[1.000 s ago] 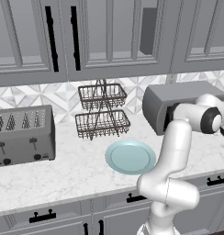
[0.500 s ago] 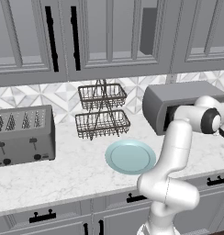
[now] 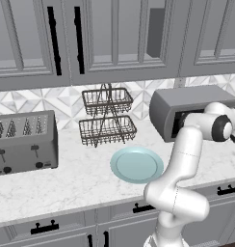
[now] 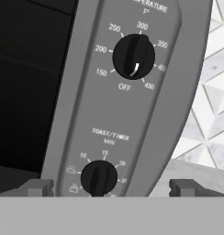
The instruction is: Pick up the kebab skewer and baguette bread, and place them inside the toaster oven. Close the toaster oven door and start by setting the timer.
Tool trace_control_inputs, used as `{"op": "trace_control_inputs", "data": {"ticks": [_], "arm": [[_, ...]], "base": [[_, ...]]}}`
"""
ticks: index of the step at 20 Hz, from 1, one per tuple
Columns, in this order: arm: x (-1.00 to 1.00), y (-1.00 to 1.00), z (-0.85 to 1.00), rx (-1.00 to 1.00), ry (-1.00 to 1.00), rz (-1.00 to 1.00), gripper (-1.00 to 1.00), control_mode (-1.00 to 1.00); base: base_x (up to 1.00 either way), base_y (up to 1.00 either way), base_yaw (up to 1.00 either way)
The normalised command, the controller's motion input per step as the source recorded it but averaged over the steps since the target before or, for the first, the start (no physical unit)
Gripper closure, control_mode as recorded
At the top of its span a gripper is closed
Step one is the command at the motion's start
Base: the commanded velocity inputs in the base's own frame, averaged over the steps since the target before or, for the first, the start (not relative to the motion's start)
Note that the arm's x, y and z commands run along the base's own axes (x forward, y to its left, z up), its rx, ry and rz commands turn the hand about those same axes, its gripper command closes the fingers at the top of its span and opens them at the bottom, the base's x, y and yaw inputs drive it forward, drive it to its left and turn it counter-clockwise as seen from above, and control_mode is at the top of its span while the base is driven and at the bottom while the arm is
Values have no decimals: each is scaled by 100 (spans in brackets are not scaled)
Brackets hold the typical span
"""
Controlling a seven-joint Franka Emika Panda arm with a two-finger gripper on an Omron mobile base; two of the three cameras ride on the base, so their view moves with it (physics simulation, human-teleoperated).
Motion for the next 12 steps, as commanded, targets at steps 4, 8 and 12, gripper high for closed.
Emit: {"op": "trace_control_inputs", "data": {"ticks": [4,8,12], "arm": [[0,0,0,0,0,0,-100,-100],[0,5,0,0,0,0,-100,-100],[-4,7,2,0,0,0,-100,-100]], "base": [[0,0,0],[0,0,0],[0,0,0]]}}
